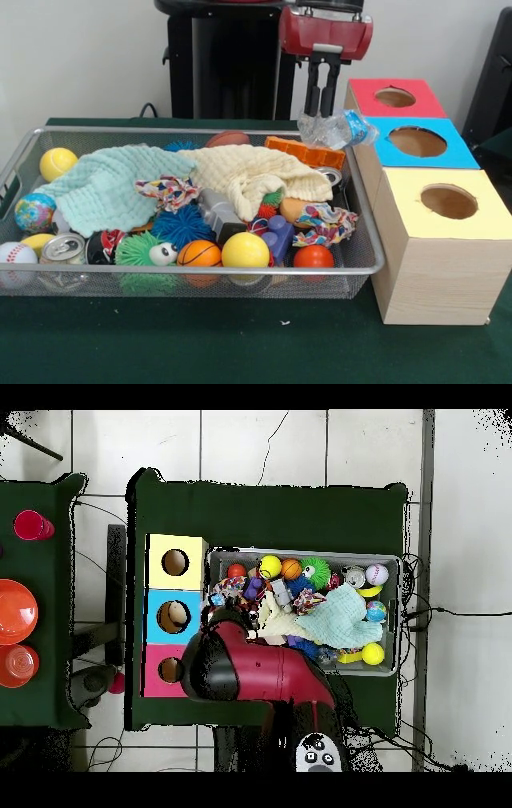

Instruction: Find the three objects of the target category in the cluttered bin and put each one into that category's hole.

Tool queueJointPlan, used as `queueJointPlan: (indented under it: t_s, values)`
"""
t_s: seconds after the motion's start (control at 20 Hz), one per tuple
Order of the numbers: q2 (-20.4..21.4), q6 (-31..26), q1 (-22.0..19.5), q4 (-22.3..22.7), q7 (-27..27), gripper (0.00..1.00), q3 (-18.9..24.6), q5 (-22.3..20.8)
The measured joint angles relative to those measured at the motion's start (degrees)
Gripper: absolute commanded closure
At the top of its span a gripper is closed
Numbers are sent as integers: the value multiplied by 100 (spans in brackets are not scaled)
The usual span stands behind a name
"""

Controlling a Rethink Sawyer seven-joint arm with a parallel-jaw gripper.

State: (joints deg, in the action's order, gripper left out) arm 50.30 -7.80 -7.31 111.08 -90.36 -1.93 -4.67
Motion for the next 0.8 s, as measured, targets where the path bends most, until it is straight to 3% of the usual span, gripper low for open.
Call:
queueJointPlan:
  t_s: [0.8]
  values:
    - [359, -483, -270, 352, 0, 100, 411, 494]
